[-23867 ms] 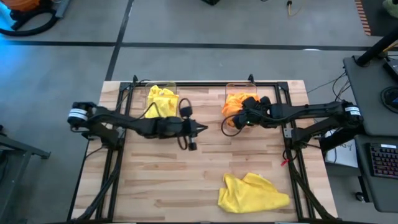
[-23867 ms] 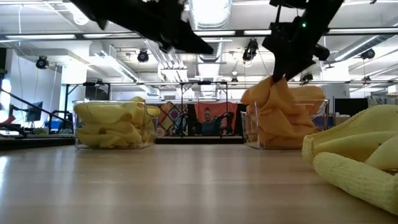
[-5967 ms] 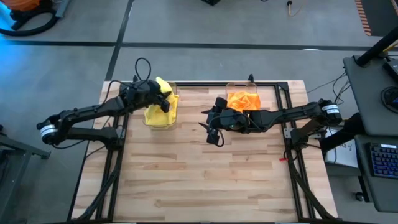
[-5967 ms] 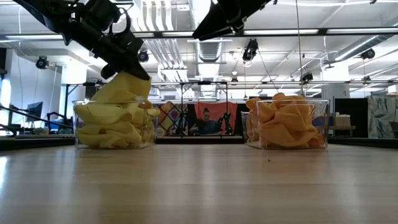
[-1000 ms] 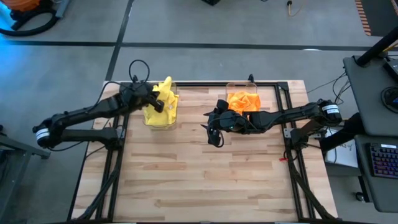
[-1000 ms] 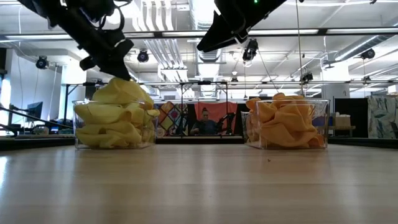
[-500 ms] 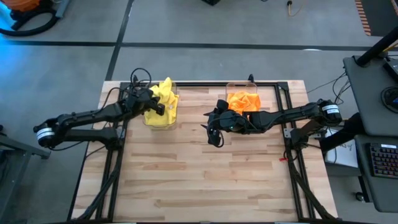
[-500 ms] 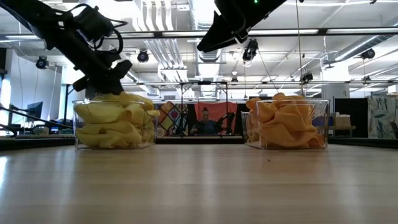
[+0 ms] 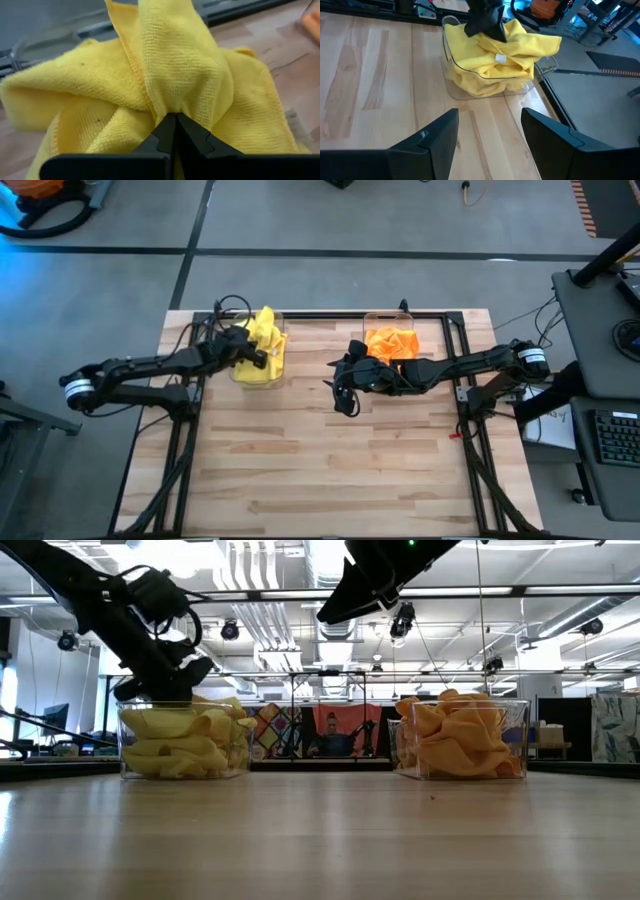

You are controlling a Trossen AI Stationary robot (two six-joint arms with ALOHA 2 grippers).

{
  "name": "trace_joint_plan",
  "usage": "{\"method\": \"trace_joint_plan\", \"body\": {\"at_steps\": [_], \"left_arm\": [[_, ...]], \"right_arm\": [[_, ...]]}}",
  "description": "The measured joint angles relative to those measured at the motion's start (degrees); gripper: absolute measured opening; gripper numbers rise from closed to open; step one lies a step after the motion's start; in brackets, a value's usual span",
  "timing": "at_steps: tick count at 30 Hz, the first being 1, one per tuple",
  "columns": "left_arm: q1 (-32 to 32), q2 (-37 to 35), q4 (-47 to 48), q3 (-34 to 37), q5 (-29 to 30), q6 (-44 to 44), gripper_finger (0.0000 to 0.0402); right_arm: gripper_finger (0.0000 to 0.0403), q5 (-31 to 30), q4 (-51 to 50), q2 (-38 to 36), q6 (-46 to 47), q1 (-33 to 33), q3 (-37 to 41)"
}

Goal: Sort microfiber towel by color & place in baskets
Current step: Put the yellow microfiber cloth into the left transparent bin

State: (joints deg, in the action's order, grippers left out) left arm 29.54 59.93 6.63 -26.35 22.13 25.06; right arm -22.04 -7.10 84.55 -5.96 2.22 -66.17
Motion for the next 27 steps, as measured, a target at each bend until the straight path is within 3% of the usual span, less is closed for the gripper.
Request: {"method": "trace_joint_plan", "body": {"at_steps": [27], "left_arm": [[0.00,14.54,-5.09,-0.11,0.14,1.66,0.0000]], "right_arm": [[0.0215,0.00,0.05,0.00,0.00,0.00,0.00]]}}
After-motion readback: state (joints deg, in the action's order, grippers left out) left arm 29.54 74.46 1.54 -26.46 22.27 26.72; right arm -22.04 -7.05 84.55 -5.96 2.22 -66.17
